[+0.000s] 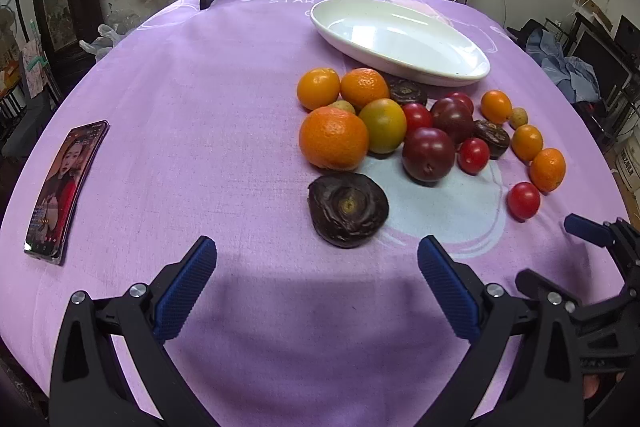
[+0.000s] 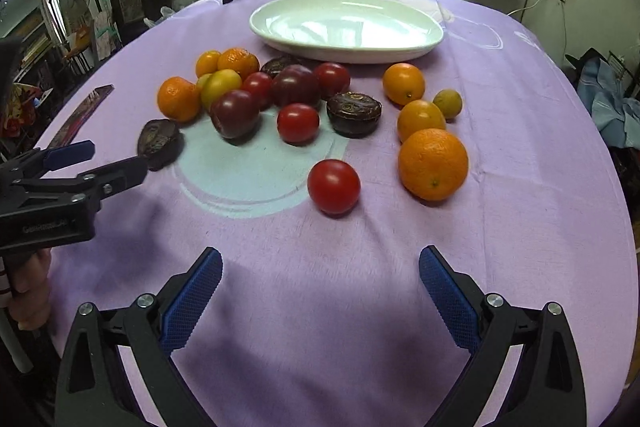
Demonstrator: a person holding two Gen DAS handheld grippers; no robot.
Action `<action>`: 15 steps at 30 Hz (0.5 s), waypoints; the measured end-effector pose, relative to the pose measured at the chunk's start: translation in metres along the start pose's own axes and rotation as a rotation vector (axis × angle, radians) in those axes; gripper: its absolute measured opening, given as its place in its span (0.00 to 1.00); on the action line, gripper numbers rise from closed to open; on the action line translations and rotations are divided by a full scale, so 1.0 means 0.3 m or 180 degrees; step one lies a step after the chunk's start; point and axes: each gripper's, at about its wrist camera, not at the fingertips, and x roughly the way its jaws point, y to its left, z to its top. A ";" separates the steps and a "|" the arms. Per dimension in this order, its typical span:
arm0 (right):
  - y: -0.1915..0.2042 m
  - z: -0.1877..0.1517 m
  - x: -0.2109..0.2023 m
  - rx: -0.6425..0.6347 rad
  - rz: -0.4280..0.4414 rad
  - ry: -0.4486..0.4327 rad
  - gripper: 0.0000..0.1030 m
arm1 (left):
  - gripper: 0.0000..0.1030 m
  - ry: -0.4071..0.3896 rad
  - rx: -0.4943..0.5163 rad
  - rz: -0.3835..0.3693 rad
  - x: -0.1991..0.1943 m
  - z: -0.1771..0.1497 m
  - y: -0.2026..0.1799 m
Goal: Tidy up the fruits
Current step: 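Place dark brown fruit with left tool while right tool places cherry tomato on plate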
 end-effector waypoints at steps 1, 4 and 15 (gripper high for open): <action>0.004 0.012 0.016 -0.0024 0.0007 0.0035 0.88 | 0.96 0.0013 -0.0003 -0.0006 0.009 0.004 0.005; 0.005 0.038 0.054 0.0009 0.0021 0.0106 0.83 | 0.96 0.0085 -0.0038 -0.0040 0.043 0.015 0.021; -0.021 0.076 0.061 0.0219 -0.0055 -0.0030 0.29 | 0.96 0.0246 -0.0070 -0.0065 0.101 0.031 0.032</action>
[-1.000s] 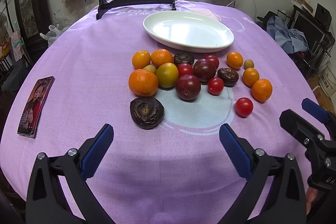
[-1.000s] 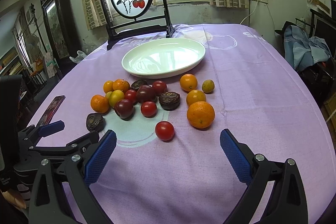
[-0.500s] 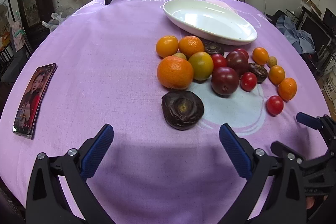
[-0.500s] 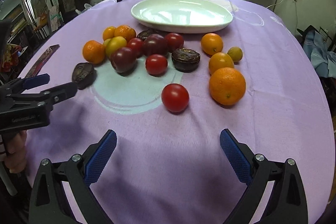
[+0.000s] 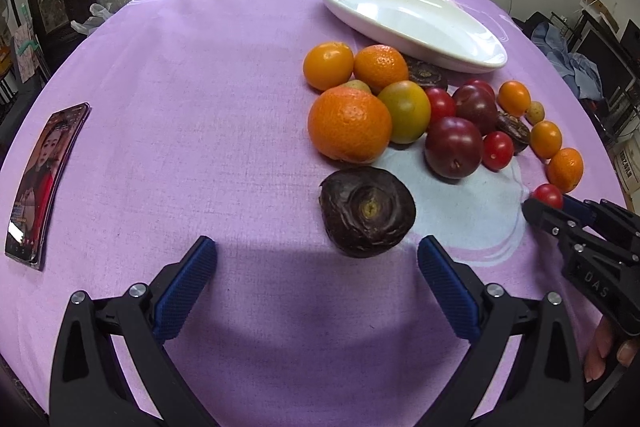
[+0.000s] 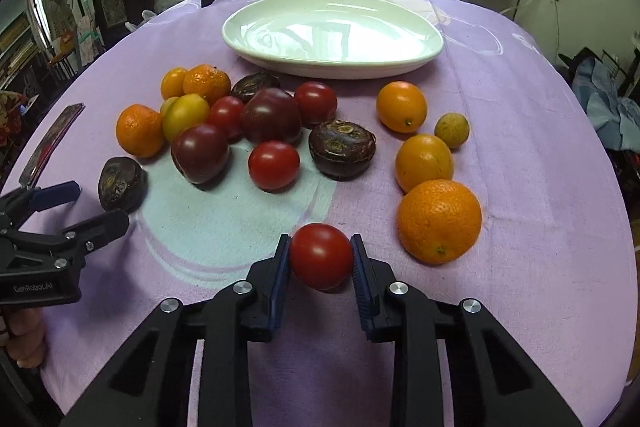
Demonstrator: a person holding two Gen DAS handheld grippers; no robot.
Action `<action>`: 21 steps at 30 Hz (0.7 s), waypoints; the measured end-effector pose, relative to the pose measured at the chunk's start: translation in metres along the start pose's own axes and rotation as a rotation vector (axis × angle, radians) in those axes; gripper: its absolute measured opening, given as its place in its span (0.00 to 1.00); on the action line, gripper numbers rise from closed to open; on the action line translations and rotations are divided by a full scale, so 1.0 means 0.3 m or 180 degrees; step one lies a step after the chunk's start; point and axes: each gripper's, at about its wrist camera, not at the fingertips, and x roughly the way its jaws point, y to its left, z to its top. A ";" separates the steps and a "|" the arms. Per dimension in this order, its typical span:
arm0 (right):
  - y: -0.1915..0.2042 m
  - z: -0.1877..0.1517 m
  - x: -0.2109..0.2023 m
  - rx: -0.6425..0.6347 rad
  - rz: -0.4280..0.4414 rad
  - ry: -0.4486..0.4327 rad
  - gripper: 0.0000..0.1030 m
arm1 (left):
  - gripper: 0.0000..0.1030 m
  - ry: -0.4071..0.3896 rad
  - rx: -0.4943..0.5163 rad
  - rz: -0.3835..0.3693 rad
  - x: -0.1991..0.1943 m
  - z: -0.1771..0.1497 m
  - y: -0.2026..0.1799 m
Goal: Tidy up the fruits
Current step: 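Place dark brown fruit with left tool while right tool places cherry tomato on plate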
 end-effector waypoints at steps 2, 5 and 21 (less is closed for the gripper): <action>-0.006 -0.013 -0.012 0.0025 0.0041 -0.0031 0.29 | 0.96 -0.0002 0.0006 0.0039 -0.002 0.001 -0.006; -0.021 -0.034 -0.035 0.0108 0.0145 -0.0089 0.29 | 0.96 -0.0017 0.0030 0.0107 0.000 0.004 -0.026; -0.062 -0.062 -0.132 0.0107 0.0388 -0.0264 0.29 | 0.44 -0.0045 0.0254 -0.0036 -0.018 0.017 -0.113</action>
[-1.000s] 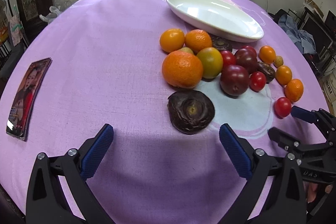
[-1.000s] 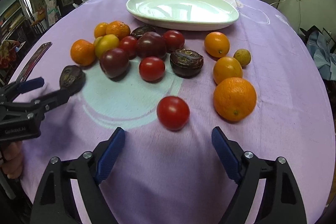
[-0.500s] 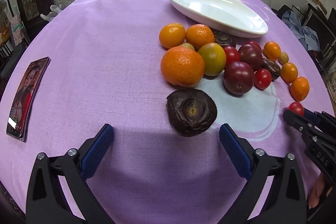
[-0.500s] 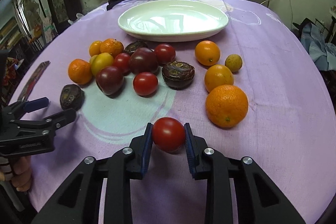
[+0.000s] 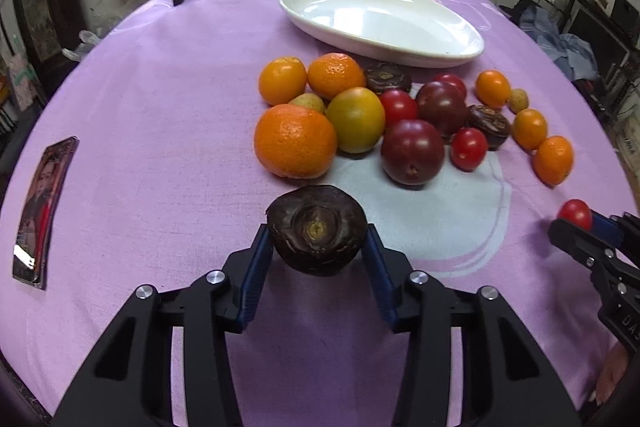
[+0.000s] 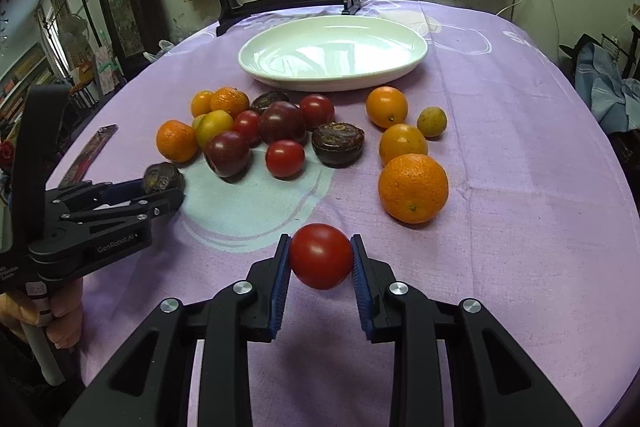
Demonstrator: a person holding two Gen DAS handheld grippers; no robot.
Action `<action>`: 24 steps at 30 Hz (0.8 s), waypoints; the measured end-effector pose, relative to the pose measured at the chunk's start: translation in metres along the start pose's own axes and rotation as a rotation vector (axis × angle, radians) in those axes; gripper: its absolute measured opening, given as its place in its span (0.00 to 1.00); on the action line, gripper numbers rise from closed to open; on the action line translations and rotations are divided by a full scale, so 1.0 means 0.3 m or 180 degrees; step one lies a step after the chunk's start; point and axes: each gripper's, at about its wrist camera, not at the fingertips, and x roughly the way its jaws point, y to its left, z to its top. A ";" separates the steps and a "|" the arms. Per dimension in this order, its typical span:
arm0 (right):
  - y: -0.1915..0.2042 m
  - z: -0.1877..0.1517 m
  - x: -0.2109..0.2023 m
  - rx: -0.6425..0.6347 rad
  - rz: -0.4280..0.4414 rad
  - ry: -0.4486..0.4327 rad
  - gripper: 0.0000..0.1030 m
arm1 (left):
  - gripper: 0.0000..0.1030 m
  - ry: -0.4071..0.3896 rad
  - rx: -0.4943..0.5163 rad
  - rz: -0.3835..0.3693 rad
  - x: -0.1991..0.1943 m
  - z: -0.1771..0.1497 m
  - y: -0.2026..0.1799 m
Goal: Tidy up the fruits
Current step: 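Place dark brown fruit with left tool while right tool places cherry tomato on plate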
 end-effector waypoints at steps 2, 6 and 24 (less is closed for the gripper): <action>-0.001 0.032 -0.026 -0.0027 0.0064 -0.0075 0.29 | 0.44 -0.0028 0.0049 -0.0112 -0.029 0.019 0.004; -0.017 0.174 -0.070 -0.0107 0.0108 -0.0346 0.29 | 0.44 -0.0275 0.0148 -0.0237 -0.114 0.130 0.008; -0.040 0.529 0.376 0.0020 -0.0175 -0.0012 0.45 | 0.51 -0.0068 -0.0145 0.0017 0.299 0.645 -0.037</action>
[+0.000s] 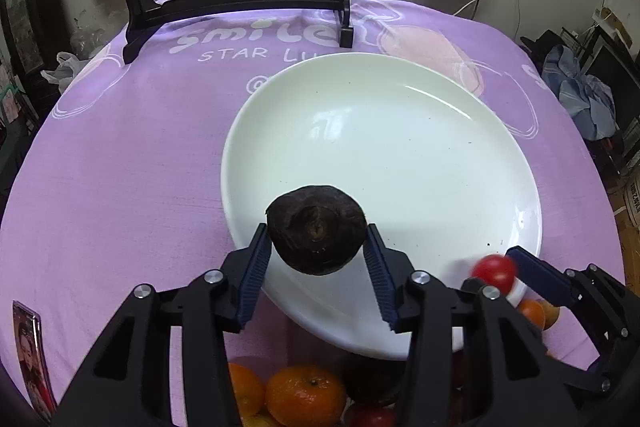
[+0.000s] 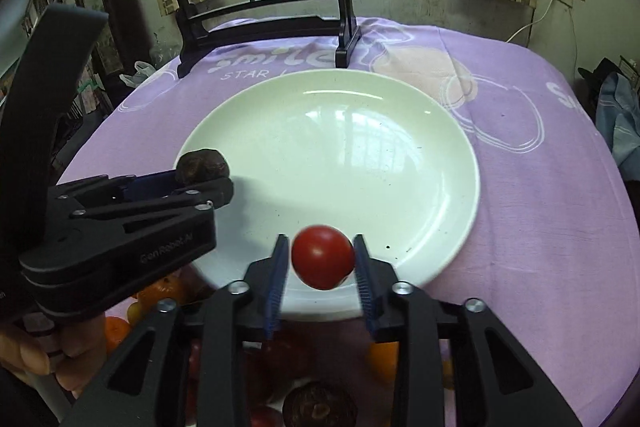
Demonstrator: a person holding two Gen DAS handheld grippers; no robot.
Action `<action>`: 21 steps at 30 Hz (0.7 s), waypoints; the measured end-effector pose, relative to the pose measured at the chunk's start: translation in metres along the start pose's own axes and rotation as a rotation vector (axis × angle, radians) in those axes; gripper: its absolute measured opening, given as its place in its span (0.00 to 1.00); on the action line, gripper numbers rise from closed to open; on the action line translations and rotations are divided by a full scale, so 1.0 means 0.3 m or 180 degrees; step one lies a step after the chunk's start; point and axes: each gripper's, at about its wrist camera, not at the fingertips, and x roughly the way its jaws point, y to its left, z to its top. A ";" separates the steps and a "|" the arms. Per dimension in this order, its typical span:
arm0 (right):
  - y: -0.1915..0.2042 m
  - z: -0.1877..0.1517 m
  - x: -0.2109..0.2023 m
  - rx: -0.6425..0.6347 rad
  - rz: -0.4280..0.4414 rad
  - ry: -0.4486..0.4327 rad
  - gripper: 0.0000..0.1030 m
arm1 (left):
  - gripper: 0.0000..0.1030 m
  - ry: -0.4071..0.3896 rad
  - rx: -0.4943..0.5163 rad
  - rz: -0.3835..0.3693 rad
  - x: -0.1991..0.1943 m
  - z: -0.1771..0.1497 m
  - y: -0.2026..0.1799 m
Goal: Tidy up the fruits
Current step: 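Place dark brown fruit with left tool while right tool places cherry tomato on plate, then place an orange with left tool while right tool places another orange on plate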
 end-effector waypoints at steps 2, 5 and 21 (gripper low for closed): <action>0.004 -0.016 -0.012 -0.0015 0.0095 -0.0042 0.45 | 0.69 -0.0145 0.0072 -0.0100 -0.027 -0.020 -0.014; 0.013 -0.027 -0.057 -0.0060 0.0148 -0.0064 0.48 | 0.85 -0.0392 0.0217 -0.0040 -0.100 -0.061 -0.034; -0.161 -0.340 -0.388 0.0366 -0.0183 -0.0696 0.83 | 0.92 -0.0756 -0.0104 0.0073 -0.375 -0.384 0.133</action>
